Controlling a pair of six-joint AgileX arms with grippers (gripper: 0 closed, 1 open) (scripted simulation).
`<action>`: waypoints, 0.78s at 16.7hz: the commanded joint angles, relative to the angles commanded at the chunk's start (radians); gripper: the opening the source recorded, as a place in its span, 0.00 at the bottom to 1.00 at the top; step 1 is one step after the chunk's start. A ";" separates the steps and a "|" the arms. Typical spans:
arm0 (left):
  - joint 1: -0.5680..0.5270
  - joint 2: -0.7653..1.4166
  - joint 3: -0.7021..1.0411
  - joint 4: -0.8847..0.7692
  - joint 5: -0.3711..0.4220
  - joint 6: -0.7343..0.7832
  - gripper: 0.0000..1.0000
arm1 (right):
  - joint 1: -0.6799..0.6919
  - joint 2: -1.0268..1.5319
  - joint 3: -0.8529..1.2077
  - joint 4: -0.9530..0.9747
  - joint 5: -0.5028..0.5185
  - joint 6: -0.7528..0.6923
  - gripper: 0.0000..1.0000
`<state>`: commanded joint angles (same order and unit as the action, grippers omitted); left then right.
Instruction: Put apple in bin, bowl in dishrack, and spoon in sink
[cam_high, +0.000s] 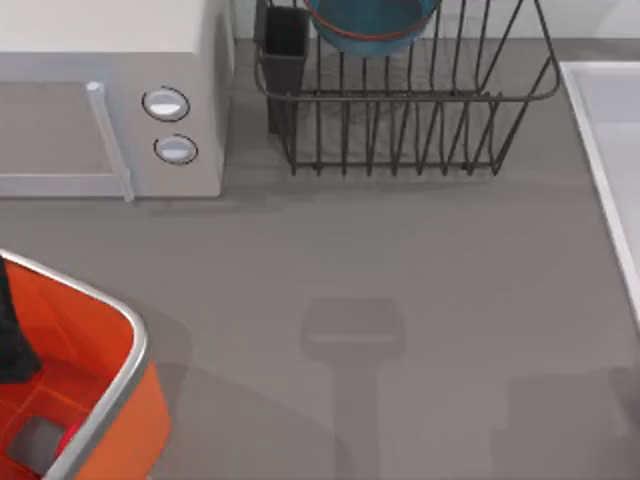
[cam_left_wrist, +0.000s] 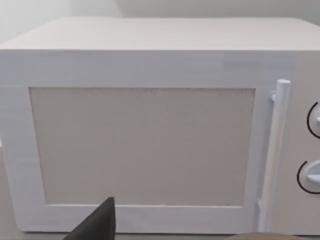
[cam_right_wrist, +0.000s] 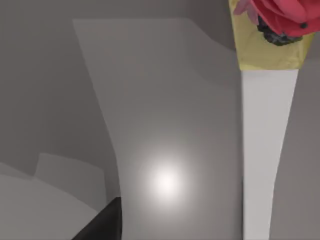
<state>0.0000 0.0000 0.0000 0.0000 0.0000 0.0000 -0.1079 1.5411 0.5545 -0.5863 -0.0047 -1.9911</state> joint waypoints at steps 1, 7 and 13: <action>0.000 0.000 0.000 0.000 0.000 0.000 1.00 | 0.000 0.000 0.000 0.000 0.000 0.000 1.00; 0.000 0.000 0.000 0.000 0.000 0.000 1.00 | 0.000 0.000 0.000 0.000 0.000 0.000 0.55; 0.000 0.000 0.000 0.000 0.000 0.000 1.00 | 0.000 0.000 0.000 0.000 0.000 0.000 0.10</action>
<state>0.0000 0.0000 0.0000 0.0000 0.0000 0.0000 -0.1079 1.5411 0.5545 -0.5863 -0.0047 -1.9911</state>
